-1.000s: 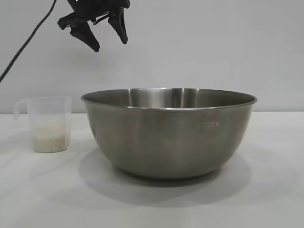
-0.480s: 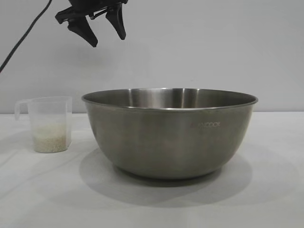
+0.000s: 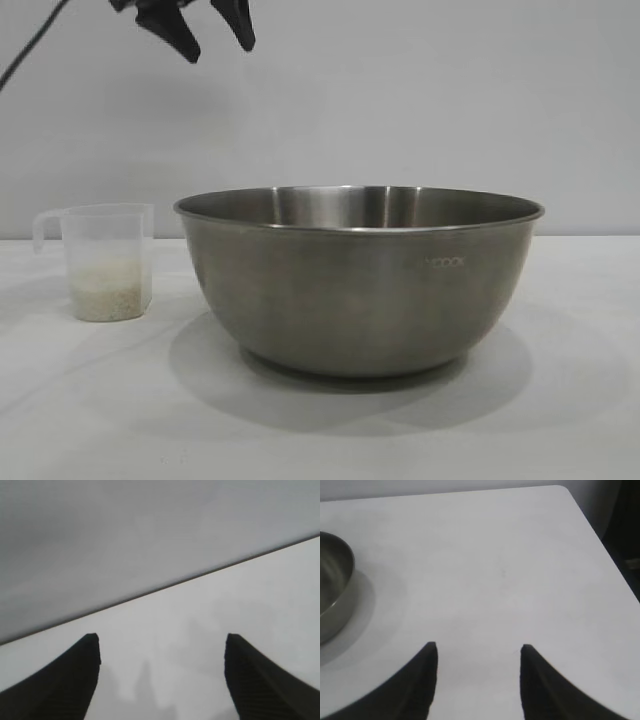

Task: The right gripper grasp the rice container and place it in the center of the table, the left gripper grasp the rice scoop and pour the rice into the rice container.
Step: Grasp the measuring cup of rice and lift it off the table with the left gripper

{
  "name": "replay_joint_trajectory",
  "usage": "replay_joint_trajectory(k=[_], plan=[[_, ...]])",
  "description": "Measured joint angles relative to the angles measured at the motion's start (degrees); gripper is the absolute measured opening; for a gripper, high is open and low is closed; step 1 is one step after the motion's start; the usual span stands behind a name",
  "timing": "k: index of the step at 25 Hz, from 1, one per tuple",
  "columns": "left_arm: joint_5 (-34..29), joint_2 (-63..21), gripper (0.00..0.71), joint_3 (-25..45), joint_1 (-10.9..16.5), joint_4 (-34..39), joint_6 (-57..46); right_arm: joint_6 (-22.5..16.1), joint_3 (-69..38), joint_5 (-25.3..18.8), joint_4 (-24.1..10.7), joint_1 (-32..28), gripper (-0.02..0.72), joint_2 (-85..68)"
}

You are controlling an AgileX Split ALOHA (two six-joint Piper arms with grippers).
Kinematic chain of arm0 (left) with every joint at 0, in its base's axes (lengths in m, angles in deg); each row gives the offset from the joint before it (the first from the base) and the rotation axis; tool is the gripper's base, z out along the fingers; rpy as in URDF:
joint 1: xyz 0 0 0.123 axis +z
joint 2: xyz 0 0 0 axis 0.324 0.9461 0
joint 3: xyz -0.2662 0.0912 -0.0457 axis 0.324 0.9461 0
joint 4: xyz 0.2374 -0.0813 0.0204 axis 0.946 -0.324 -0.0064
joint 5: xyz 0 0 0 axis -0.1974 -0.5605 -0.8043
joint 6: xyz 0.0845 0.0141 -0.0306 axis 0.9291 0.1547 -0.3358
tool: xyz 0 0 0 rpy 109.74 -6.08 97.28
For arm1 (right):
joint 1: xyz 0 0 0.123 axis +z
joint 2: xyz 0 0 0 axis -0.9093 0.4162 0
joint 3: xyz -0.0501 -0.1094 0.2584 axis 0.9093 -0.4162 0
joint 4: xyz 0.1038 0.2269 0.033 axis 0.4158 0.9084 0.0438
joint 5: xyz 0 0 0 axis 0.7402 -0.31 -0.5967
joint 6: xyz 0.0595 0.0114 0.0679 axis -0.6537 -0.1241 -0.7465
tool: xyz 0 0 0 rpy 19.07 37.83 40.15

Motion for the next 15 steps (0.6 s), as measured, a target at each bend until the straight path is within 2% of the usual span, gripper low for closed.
replay_joint_trajectory(k=[4,7,10,15], plan=[[0.83,-3.29,0.406,0.34,0.0,-1.56,3.68,0.0,-0.11,0.0,-0.1,0.0,0.355,-0.09],[3.94,-7.14,0.406,3.76,0.0,-2.82,7.35,0.0,-0.11,0.0,-0.1,0.0,0.355,-0.09],[9.41,-11.98,0.406,10.16,-0.04,-3.64,10.74,0.0,-0.11,0.0,-0.1,0.0,0.355,-0.09],[23.9,-20.3,0.406,27.98,-0.04,-5.04,12.25,0.0,-0.11,0.0,-0.1,0.0,0.355,-0.09]])
